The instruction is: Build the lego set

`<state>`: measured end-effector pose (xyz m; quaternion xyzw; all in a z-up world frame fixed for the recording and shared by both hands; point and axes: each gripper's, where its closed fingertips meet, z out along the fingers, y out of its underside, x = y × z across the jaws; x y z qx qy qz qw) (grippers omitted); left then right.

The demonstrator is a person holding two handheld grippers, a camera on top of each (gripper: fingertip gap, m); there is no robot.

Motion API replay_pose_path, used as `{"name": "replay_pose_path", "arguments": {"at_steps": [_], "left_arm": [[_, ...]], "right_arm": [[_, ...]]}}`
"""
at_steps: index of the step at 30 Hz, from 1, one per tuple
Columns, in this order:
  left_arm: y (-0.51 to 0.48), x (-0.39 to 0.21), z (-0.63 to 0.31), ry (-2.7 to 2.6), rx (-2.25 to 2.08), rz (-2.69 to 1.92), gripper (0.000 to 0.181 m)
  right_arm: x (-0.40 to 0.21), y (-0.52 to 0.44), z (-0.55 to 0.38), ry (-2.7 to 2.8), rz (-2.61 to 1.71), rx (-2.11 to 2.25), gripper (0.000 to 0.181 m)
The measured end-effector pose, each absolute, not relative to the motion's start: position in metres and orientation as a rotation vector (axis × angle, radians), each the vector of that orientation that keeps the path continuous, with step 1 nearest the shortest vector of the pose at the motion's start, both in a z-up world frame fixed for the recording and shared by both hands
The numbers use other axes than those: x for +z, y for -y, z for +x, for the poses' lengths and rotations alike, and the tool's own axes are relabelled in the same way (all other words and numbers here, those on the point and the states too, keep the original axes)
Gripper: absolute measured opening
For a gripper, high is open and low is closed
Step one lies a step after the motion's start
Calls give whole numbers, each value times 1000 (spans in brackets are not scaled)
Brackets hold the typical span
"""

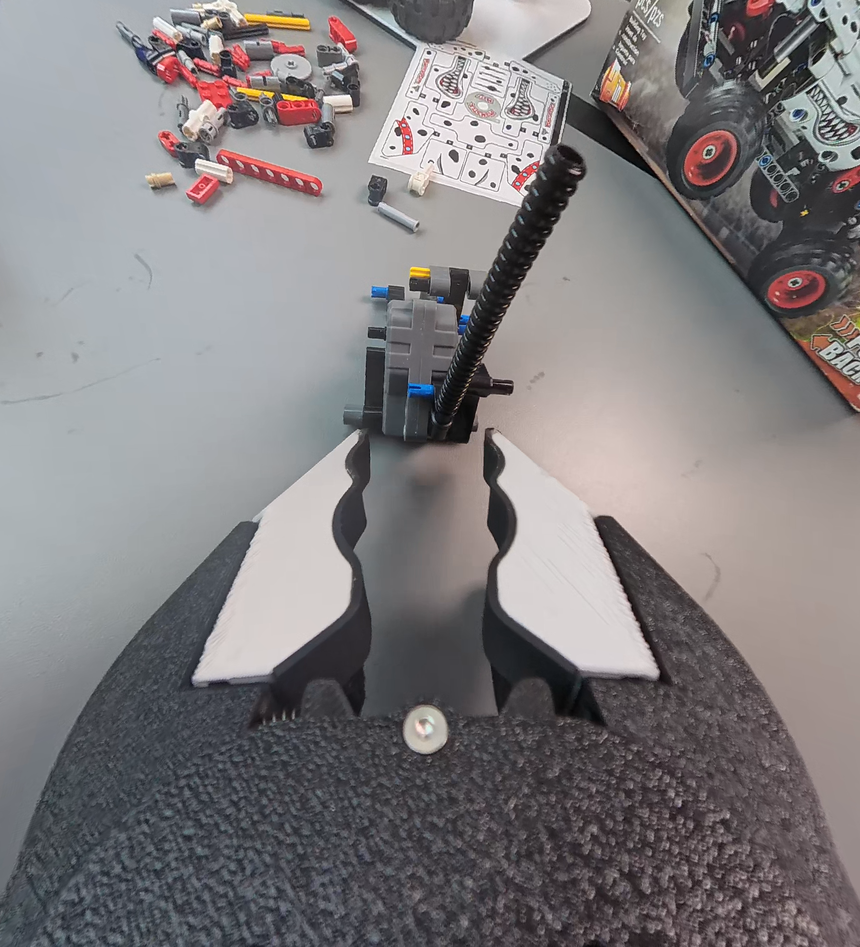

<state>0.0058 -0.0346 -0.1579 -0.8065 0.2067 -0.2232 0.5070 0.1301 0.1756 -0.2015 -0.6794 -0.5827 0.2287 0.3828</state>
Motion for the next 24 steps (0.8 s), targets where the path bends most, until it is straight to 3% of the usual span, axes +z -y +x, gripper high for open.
{"name": "replay_pose_path", "arguments": {"at_steps": [3, 6, 10, 17, 21, 24], "left_arm": [[34, -152, 3, -470, -535, -1925, 42], [30, -132, -9, -389, -491, -1844, 42], [25, -109, -38, -259, -398, -1749, 45], [22, -94, -72, -102, -328, -1689, 45], [15, -82, -86, -62, -278, -1676, 43], [0, -62, -107, -18, -215, -1658, 38]], "right_arm": [[-199, -178, 134, 1461, -1747, 576, 54], [-181, -190, 143, 1334, -1762, 539, 75], [-110, -197, 147, 1097, -1604, 493, 81], [26, -136, 53, 1070, -1293, 626, 73], [40, -163, -35, 1040, -1269, 669, 46], [27, -220, -96, 1000, -1345, 589, 40]]}}
